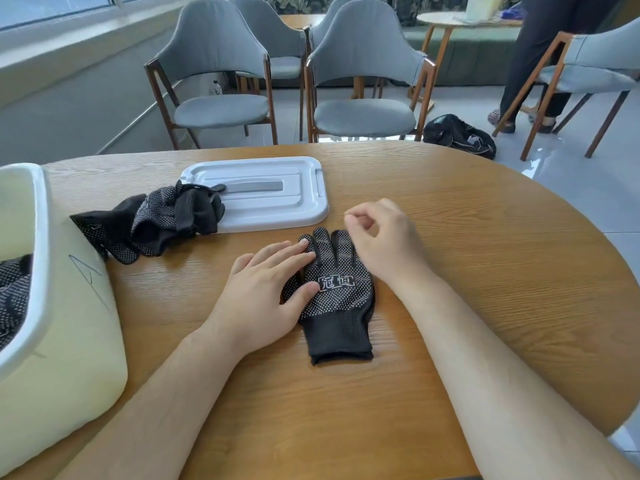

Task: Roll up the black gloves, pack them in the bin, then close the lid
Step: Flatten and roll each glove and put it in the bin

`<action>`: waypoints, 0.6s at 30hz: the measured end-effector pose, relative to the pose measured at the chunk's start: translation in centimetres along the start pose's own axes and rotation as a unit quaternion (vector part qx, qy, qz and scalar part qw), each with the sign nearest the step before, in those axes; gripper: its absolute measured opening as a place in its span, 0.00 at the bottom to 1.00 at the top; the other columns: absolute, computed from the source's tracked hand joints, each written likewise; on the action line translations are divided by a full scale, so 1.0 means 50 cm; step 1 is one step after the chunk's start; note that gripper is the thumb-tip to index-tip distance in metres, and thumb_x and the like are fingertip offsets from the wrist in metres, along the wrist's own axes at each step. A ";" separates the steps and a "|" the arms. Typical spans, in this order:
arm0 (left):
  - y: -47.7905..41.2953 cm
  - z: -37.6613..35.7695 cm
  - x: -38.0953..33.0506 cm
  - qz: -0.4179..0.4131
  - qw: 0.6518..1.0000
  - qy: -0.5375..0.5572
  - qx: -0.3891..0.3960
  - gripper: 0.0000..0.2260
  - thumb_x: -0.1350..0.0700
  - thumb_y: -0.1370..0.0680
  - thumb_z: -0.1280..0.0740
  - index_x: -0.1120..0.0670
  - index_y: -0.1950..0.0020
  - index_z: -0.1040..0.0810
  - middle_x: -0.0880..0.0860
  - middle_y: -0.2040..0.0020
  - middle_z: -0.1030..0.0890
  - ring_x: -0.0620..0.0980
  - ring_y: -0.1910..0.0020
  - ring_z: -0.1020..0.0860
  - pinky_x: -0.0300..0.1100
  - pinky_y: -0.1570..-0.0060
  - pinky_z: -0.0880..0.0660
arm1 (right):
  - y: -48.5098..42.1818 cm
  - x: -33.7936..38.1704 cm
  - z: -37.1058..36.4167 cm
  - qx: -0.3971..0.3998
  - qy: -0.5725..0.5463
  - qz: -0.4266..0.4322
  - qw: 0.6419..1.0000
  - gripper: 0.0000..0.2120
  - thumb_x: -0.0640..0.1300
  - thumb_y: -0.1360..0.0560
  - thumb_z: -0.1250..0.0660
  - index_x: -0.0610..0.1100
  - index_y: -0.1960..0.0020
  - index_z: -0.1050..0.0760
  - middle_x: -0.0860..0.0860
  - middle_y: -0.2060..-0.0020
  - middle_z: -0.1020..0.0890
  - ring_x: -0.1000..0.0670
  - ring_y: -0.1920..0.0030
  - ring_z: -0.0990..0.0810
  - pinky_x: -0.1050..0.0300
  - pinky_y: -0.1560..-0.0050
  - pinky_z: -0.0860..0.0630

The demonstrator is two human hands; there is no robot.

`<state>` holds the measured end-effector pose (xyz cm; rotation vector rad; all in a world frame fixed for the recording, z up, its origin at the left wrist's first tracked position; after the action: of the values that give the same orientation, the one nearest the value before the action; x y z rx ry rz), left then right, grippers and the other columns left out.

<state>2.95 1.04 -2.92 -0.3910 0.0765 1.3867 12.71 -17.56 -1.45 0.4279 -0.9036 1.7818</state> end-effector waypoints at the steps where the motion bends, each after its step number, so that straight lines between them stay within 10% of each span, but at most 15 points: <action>1: 0.001 0.004 0.000 -0.002 1.000 0.005 0.000 0.27 0.33 0.22 0.48 0.39 0.25 0.30 0.34 0.23 0.36 0.36 0.23 0.42 0.46 0.26 0.44 | 0.001 -0.014 0.011 -0.005 -0.024 -0.022 0.999 0.07 0.50 0.20 0.34 0.52 0.48 0.18 0.57 0.55 0.23 0.59 0.54 0.24 0.61 0.54 0.28; 18: -0.029 -0.023 -0.053 -0.035 0.998 -0.001 0.054 0.41 0.26 0.26 0.58 0.45 0.17 0.45 0.41 0.18 0.50 0.37 0.20 0.55 0.36 0.24 0.62 | 0.008 -0.010 0.003 0.056 0.010 0.025 0.998 0.05 0.55 0.23 0.28 0.56 0.52 0.16 0.56 0.57 0.23 0.54 0.52 0.23 0.53 0.51 0.22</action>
<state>4.05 -2.01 -2.92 -0.3006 0.1341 1.3071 12.51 -18.08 -1.84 0.4608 -0.8095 1.8846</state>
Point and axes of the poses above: each hand's wrist, its own y-axis away from the middle knuckle, its own z-axis out of the back of the hand, x = y × z, the point moved 5 cm from there along -y, towards the middle knuckle
